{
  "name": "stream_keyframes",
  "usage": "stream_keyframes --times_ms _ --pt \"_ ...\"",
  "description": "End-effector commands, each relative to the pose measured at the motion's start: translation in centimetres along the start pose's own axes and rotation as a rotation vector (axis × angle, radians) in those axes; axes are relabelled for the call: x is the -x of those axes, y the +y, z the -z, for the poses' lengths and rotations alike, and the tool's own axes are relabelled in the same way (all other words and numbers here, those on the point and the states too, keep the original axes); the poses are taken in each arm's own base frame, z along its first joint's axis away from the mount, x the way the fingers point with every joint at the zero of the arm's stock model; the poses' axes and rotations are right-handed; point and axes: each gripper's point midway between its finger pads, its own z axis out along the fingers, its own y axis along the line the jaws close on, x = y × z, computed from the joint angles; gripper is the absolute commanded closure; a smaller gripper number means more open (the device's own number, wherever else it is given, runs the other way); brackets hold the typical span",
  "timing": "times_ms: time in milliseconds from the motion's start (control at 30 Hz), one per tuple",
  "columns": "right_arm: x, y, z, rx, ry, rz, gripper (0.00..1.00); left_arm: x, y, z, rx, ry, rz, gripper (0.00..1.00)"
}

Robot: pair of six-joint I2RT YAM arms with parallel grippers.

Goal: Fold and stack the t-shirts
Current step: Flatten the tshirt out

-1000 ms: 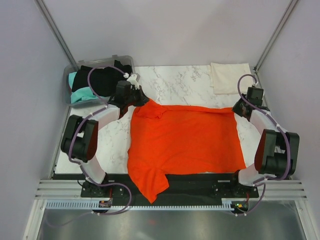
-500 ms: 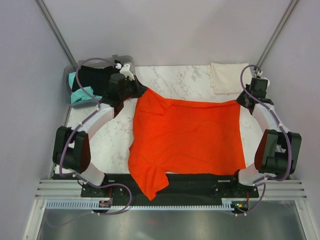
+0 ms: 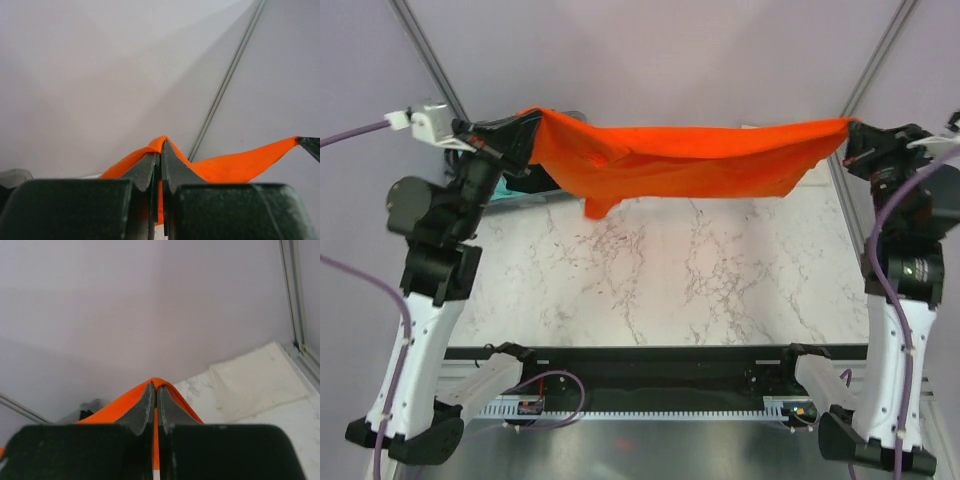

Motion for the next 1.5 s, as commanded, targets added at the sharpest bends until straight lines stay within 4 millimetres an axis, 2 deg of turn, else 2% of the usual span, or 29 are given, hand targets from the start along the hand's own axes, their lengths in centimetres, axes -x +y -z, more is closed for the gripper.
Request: stream_keyframes --times_ms 0,33,67,167,200,267,367,500,533,567,633,667,733,767,833,867,933,967,1000,1033,1067,1100,1133,1200,1233,1267,1333,1367,1467 --pt "6.1 4.7 5.4 0.102 -0.134 0.015 1.0 6.2 -2.7 4.5 -0.023 -0.12 -0.037 0.95" --pt "7.3 5.6 6.6 0.122 -0.161 0.021 1.0 6.9 -3.3 5.6 -0.031 -0.125 -0.04 0.95" --pt "9.2 7.1 8.8 0.16 -0.216 0.027 1.0 9.4 -4.7 7.9 -0.053 -0.186 -0.05 0.95" --pt "11.6 9.0 12.5 0.214 -0.298 0.027 1.0 12.4 -6.4 11.2 -0.074 -0.255 -0.076 0.96" --pt "12.5 9.8 13.7 0.233 -0.325 0.028 1.0 14.2 -7.3 13.1 -0.085 -0.303 -0.085 0.98" --pt "13.3 10.5 15.1 0.255 -0.351 0.025 1.0 16.0 -7.9 15.1 -0.079 -0.358 -0.097 0.98" --pt "12.5 10.2 14.4 0.246 -0.319 0.021 1.0 17.1 -7.9 16.3 -0.054 -0.393 -0.116 0.98" --pt "9.3 7.9 11.4 0.184 -0.217 -0.009 1.0 14.8 -5.8 14.3 0.017 -0.307 -0.143 0.98" --pt "8.5 7.3 10.6 0.17 -0.192 -0.014 1.0 13.7 -5.1 13.3 0.033 -0.273 -0.152 0.98" --pt "6.4 5.9 8.9 0.134 -0.136 -0.018 1.0 11.7 -3.9 12.2 0.058 -0.225 -0.152 0.98" --pt "4.2 4.4 7.5 0.098 -0.081 -0.021 1.0 9.0 -2.3 10.8 0.086 -0.166 -0.154 0.98" --pt "1.7 2.6 5.9 0.056 -0.019 -0.028 1.0 5.8 -0.7 9.7 0.114 -0.097 -0.152 0.98" --pt "-0.9 0.9 4.4 0.028 0.037 -0.022 1.0 3.2 0.7 8.6 0.135 -0.053 -0.151 0.98" --pt "-3.8 -1.1 3.2 -0.012 0.103 -0.025 1.0 -0.8 2.5 7.7 0.158 0.024 -0.153 0.98" --pt "-6.2 -2.8 1.8 -0.037 0.133 -0.023 1.0 -3.7 4.1 6.5 0.17 0.046 -0.153 0.96" --pt "-9.4 -5.0 0.8 -0.082 0.198 -0.028 1.0 -7.6 5.8 6.3 0.195 0.116 -0.146 0.97" --pt "-11.4 -6.4 -0.7 -0.087 0.201 -0.025 1.0 -12.4 7.9 4.8 0.209 0.184 -0.128 0.97" --pt "-15.1 -8.9 -1.4 -0.137 0.27 -0.033 1.0 -15.0 9.0 4.3 0.209 0.19 -0.118 0.97" --pt "-15.7 -9.5 -2.4 -0.128 0.253 -0.021 1.0 -19.2 10.9 3.4 0.235 0.259 -0.103 0.98" --pt "-17.1 -10.5 -3.0 -0.142 0.269 -0.015 1.0 -21.5 11.8 3.1 0.243 0.284 -0.086 0.98" --pt "-20.1 -12.8 -3.6 -0.197 0.337 -0.007 1.0 -23.1 12.5 2.4 0.236 0.274 -0.08 0.98" --pt "-20.6 -13.4 -4.5 -0.189 0.328 0.028 1.0 -25.3 13.3 1.9 0.241 0.313 -0.07 0.98" --pt "-21.6 -14.3 -5.0 -0.207 0.348 0.034 1.0 -29.4 14.8 1.6 0.256 0.398 -0.058 0.98" --pt "-23.8 -16.7 -6.1 -0.271 0.408 0.078 1.0 -32.0 15.7 0.2 0.251 0.432 -0.035 0.98" --pt "-25.1 -17.9 -6.4 -0.304 0.445 0.086 1.0 -34.7 16.5 0.2 0.255 0.488 -0.015 0.98" --pt "-24.7 -18.1 -7.0 -0.318 0.438 0.099 1.0 -35.2 15.9 -0.4 0.211 0.498 0.004 0.98" --pt "-24.6 -19.8 -6.9 -0.407 0.451 0.146 1.0 -37.1 16.0 -0.6 0.196 0.529 0.045 0.98" --pt "-24.7 -20.5 -6.7 -0.441 0.46 0.155 1.0 -37.4 15.6 -0.8 0.175 0.536 0.056 0.98" --pt "-25.6 -21.4 -6.5 -0.47 0.496 0.169 1.0 -39.0 16.3 -0.6 0.204 0.557 0.087 0.96"
